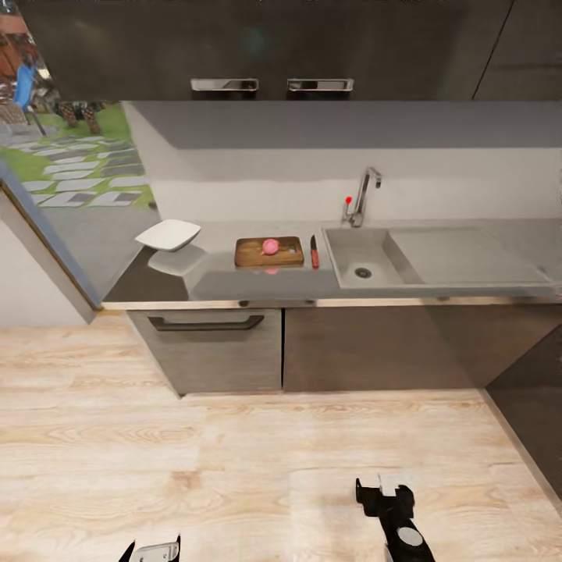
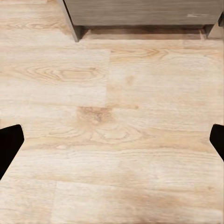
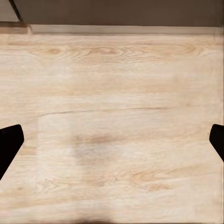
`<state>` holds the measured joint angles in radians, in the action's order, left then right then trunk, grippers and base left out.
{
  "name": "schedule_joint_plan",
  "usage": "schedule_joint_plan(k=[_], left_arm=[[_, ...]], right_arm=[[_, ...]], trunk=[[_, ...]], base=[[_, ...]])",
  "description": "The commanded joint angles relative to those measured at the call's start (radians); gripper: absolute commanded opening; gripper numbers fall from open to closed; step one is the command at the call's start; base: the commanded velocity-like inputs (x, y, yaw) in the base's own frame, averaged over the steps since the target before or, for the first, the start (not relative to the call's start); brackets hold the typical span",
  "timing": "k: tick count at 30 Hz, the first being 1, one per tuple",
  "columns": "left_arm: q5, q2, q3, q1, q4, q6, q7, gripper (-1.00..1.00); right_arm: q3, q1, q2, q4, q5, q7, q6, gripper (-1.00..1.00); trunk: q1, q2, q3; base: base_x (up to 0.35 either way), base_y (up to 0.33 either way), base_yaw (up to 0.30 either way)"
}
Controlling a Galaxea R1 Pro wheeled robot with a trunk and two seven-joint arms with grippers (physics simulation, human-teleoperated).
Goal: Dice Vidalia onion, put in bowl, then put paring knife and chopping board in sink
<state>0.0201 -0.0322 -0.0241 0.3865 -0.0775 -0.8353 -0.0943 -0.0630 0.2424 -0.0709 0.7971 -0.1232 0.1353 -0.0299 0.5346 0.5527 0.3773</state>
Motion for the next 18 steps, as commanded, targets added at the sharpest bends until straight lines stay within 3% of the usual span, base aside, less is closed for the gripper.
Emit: schedule_joint_plan(k=[1,9,14,15,18], left_arm=[[0.001,0.000,-0.002,0.002,-0.004,-0.006,0.001,1.00],[0.001,0.000,-0.002,0.002,-0.004,-0.006,0.001,1.00],[0.001,0.000,-0.002,0.002,-0.004,-0.006,0.001,1.00],[0.001,0.000,-0.002,0.002,-0.004,-0.006,0.001,1.00],[0.001,0.000,-0.002,0.002,-0.004,-0.005,0.001,1.00]], right_arm=[[-0.003,0.001,-0.001,0.046,-0.010,0.008,-0.050,1.00],[-0.001,0.010,-0.001,0.359,-0.014,0.025,-0.364,1.00],[0.017,0.060,-0.002,0.475,-0.015,0.042,-0.485,1.00],[0.045,0.150,-0.004,0.528,-0.015,0.067,-0.572,1.00],[0.054,0.248,-0.018,0.543,-0.013,0.075,-0.641,1.00]], trunk=[[0.000,0.001,0.001],[0.000,0.001,0.001],[0.000,0.001,0.001],[0.000,0.001,0.001],[0.000,0.001,0.001]], base=[[-0.229,0.000,0.000],[-0.064,0.000,0.000],[-0.006,0.000,0.000],[0.000,0.000,0.000],[0.000,0.000,0.000]])
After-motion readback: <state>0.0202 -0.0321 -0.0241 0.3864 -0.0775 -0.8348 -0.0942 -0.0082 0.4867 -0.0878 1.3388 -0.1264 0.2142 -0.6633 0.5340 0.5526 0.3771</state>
